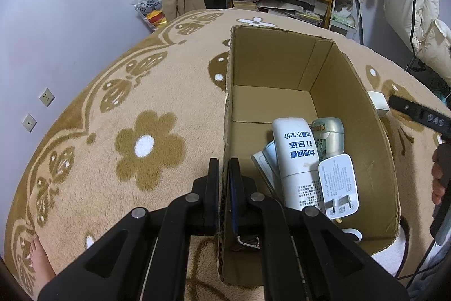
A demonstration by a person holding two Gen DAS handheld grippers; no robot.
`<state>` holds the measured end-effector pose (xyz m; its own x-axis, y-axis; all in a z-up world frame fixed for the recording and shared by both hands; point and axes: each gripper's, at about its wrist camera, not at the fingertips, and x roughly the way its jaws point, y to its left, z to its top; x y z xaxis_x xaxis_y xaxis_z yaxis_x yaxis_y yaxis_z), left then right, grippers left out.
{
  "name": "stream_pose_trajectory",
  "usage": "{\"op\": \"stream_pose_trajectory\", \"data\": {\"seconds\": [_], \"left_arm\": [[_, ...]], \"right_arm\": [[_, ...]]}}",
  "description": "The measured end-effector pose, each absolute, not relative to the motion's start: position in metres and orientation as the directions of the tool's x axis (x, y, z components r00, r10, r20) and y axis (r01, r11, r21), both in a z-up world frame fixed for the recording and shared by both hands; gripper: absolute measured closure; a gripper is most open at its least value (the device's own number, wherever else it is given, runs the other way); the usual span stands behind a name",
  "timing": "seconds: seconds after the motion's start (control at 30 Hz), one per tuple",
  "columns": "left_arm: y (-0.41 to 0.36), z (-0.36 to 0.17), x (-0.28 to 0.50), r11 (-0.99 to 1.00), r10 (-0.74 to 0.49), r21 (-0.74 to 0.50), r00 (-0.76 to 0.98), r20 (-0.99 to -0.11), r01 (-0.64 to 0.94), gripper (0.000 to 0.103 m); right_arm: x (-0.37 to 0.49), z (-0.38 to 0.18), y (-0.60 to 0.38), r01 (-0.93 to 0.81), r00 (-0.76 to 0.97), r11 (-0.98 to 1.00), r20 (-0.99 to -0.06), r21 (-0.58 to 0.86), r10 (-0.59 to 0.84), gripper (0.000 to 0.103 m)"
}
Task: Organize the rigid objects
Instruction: 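Move the right gripper to the car key and grasp it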
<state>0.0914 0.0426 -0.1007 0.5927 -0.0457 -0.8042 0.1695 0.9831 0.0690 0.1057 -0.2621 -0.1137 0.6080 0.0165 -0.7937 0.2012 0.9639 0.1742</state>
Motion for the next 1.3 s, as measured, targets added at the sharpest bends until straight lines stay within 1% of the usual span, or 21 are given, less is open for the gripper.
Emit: {"op": "stream_pose_trajectory", "data": {"seconds": [0.13,0.23,0.4,0.5,0.57,0.6,0.63,0.7,0.83,0.87,0.9,1.0,1.03,1.07,1.17,1.2,1.23,1.3], "left_arm": [[0.043,-0.101,0.092,0.983,-0.046,0.07,0.593,-0.804,0.17,0.096],[0.043,-0.101,0.092,0.983,-0.045,0.071,0.593,-0.804,0.171,0.096],[0.043,-0.101,0.092,0.983,-0.044,0.072,0.592,-0.804,0.171,0.096],[0.042,-0.101,0.092,0.983,-0.044,0.071,0.592,-0.805,0.171,0.096],[0.043,-0.101,0.092,0.983,-0.045,0.071,0.592,-0.805,0.171,0.096],[0.042,-0.101,0.092,0.983,-0.045,0.072,0.592,-0.805,0.172,0.096],[0.043,-0.101,0.092,0.983,-0.045,0.071,0.592,-0.804,0.172,0.096],[0.043,-0.103,0.092,0.983,-0.047,0.069,0.592,-0.805,0.172,0.096],[0.043,-0.103,0.092,0.983,-0.045,0.071,0.592,-0.805,0.171,0.096],[0.043,-0.103,0.092,0.982,-0.044,0.073,0.592,-0.805,0.172,0.096],[0.043,-0.102,0.092,0.982,-0.045,0.072,0.592,-0.805,0.172,0.096],[0.043,-0.103,0.092,0.983,-0.047,0.07,0.592,-0.805,0.172,0.096],[0.044,-0.104,0.092,0.983,-0.048,0.067,0.591,-0.805,0.172,0.096],[0.043,-0.104,0.092,0.983,-0.049,0.066,0.591,-0.805,0.172,0.095],[0.043,-0.104,0.092,0.983,-0.047,0.068,0.591,-0.805,0.172,0.095],[0.044,-0.104,0.092,0.983,-0.047,0.068,0.591,-0.805,0.172,0.095],[0.044,-0.104,0.092,0.983,-0.048,0.068,0.591,-0.805,0.172,0.095],[0.044,-0.104,0.092,0.983,-0.049,0.066,0.591,-0.806,0.171,0.095]], "right_arm": [[0.109,-0.133,-0.271,0.219,0.6,0.961,-0.8,0.167,0.003,0.0],[0.113,-0.147,-0.274,0.237,0.544,0.963,-0.839,0.126,-0.024,0.0],[0.115,-0.157,-0.273,0.225,0.548,0.958,-0.836,0.176,0.025,0.0],[0.118,-0.16,-0.27,0.225,0.559,0.951,-0.827,0.214,0.054,0.011],[0.122,-0.162,-0.265,0.197,0.562,0.957,-0.824,0.215,0.069,0.022],[0.124,-0.165,-0.263,0.184,0.556,0.961,-0.828,0.207,0.071,0.031],[0.126,-0.168,-0.26,0.172,0.544,0.966,-0.836,0.194,0.071,0.036],[0.13,-0.175,-0.258,0.17,0.528,0.97,-0.848,0.171,0.057,0.041],[0.131,-0.18,-0.26,0.169,0.544,0.966,-0.835,0.198,0.076,0.043],[0.133,-0.181,-0.261,0.173,0.541,0.964,-0.837,0.202,0.078,0.045],[0.134,-0.181,-0.261,0.177,0.54,0.965,-0.839,0.194,0.07,0.053],[0.133,-0.177,-0.262,0.183,0.55,0.959,-0.831,0.218,0.084,0.058],[0.133,-0.177,-0.261,0.178,0.553,0.955,-0.827,0.238,0.103,0.066],[0.133,-0.176,-0.26,0.174,0.556,0.954,-0.824,0.244,0.109,0.069],[0.131,-0.174,-0.256,0.164,0.563,0.953,-0.817,0.254,0.121,0.071],[0.13,-0.173,-0.256,0.159,0.567,0.95,-0.813,0.27,0.136,0.089],[0.128,-0.172,-0.257,0.164,0.574,0.948,-0.808,0.273,0.134,0.102],[0.127,-0.175,-0.261,0.179,0.562,0.935,-0.812,0.307,0.158,0.102]]}}
